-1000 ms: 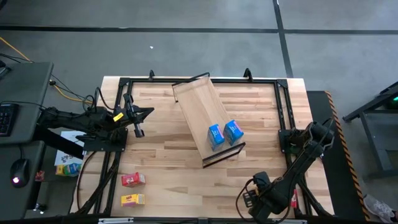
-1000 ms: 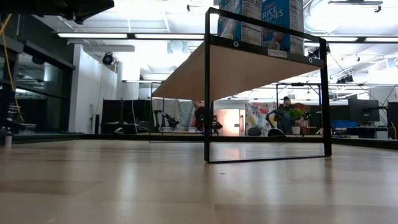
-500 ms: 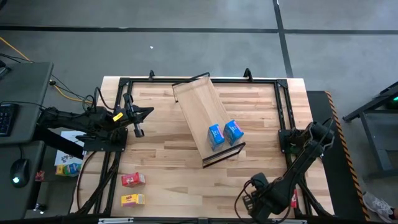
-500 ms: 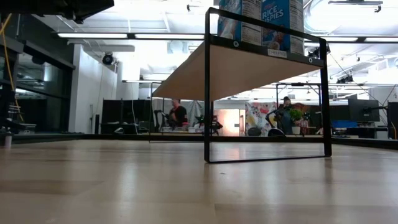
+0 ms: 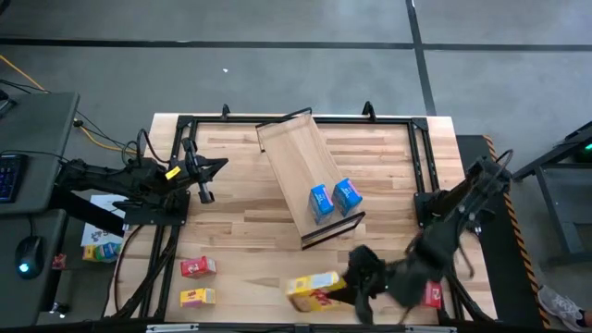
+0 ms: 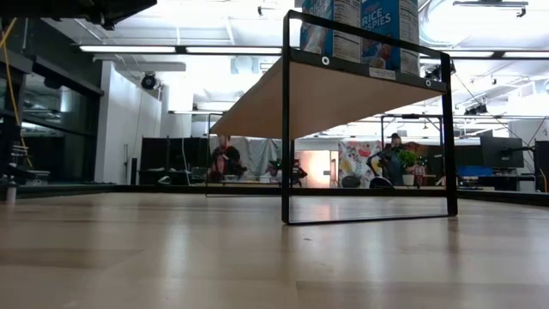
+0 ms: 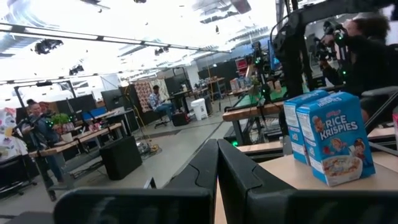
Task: Stack cereal on shelf
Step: Put the right yellow cereal box on the shelf
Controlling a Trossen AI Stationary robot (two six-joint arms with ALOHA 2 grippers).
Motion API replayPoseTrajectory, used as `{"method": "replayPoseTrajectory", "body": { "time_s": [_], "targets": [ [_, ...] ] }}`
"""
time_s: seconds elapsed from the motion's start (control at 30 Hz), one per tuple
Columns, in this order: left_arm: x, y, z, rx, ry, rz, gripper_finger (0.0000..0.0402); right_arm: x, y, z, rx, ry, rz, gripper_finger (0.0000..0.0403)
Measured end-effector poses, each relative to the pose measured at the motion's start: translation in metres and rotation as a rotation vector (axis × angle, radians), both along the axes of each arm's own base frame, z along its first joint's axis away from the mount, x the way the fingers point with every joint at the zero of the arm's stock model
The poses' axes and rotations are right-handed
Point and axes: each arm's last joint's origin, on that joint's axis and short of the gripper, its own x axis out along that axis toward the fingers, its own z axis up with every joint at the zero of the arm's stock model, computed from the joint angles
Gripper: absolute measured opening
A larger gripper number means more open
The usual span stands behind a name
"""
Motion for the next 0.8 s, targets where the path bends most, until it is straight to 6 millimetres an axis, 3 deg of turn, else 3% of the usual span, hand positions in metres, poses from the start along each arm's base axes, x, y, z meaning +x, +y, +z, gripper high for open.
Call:
{"method": "replayPoseTrajectory", "body": {
  "time_s": [0.13, 0.33, 0.53, 0.8],
  "targets": [
    [0.0, 0.0, 0.0, 0.014, 0.005, 0.004, 0.0001, 0.005, -0.041, 0.046, -0.231, -0.273, -0.028, 0.0103],
    [0.0, 0.001, 0.0, 0.026, 0.015, 0.032, 0.0001, 0.003, -0.128, 0.093, -0.442, -0.15, -0.348, 0.0103],
    [0.0, 0.002, -0.001, 0.051, 0.036, 0.084, 0.0001, 0.028, -0.186, 0.1, -0.54, 0.192, -0.471, 0.0103],
    [0.0, 0.001, -0.001, 0.02, 0.021, 0.056, 0.0001, 0.06, -0.246, 0.087, -0.415, 0.57, -0.577, 0.0103]
  ]
}}
